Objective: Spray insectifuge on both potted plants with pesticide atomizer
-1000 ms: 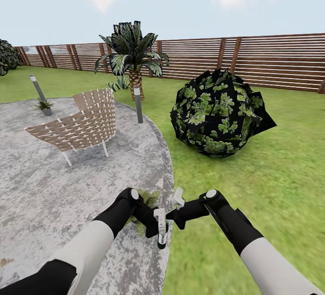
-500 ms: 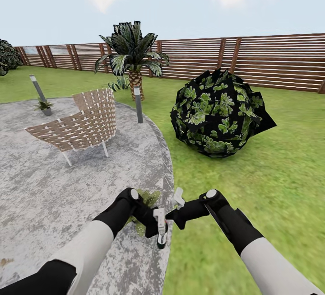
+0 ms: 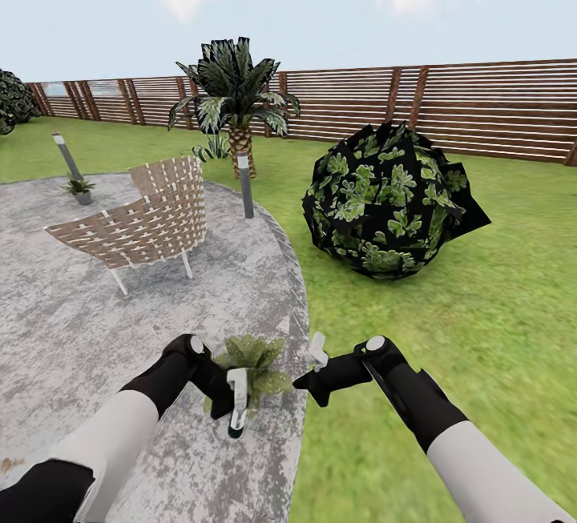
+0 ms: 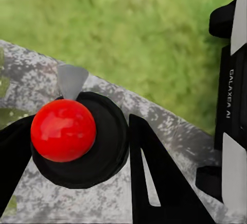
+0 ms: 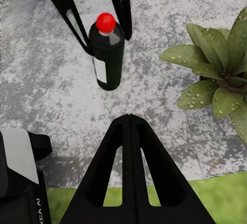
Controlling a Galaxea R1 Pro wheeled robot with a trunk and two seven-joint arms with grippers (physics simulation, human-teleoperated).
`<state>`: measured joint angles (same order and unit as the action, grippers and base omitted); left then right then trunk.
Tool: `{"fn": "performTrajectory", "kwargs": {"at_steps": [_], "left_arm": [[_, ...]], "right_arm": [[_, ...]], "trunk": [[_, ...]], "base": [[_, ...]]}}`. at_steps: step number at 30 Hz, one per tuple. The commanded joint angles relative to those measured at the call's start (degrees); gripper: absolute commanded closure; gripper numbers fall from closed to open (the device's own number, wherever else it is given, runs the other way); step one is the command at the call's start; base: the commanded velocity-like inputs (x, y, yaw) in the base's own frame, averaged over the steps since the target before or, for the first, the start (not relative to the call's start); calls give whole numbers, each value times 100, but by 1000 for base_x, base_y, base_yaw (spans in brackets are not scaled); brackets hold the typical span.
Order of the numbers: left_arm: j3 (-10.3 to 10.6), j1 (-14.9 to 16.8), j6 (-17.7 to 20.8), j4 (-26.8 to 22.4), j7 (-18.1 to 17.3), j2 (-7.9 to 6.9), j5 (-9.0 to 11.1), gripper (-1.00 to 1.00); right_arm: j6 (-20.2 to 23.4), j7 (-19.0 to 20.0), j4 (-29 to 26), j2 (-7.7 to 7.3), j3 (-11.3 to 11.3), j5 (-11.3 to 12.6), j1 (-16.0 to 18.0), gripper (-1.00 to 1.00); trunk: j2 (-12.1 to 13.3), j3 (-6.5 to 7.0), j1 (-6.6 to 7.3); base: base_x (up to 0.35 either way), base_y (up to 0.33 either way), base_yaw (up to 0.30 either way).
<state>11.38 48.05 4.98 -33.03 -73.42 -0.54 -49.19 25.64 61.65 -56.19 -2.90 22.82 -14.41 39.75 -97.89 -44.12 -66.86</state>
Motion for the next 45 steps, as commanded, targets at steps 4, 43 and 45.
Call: {"fn": "performTrajectory", "kwargs": {"at_steps": [4, 43, 45], "left_arm": [[8, 2, 612, -11, 93, -91, 15, 100], [-4267, -1616, -1334, 2221, 6647, -73, 2751, 100], [-4272, -1622, -1346, 2324, 6648, -70, 2759, 100]], "right_arm": [[37, -46, 23, 8, -19, -1, 2, 100], [-3855, -5068, 5373, -1026, -2503, 1592, -239, 100], [-3855, -5112, 5373, -1021, -2502, 1610, -246, 100]], "trunk": [[-3, -5, 0], [-3, -5, 0], [-3, -5, 0]], "base": [[0, 0, 0], [0, 0, 0], [0, 0, 0]]}}
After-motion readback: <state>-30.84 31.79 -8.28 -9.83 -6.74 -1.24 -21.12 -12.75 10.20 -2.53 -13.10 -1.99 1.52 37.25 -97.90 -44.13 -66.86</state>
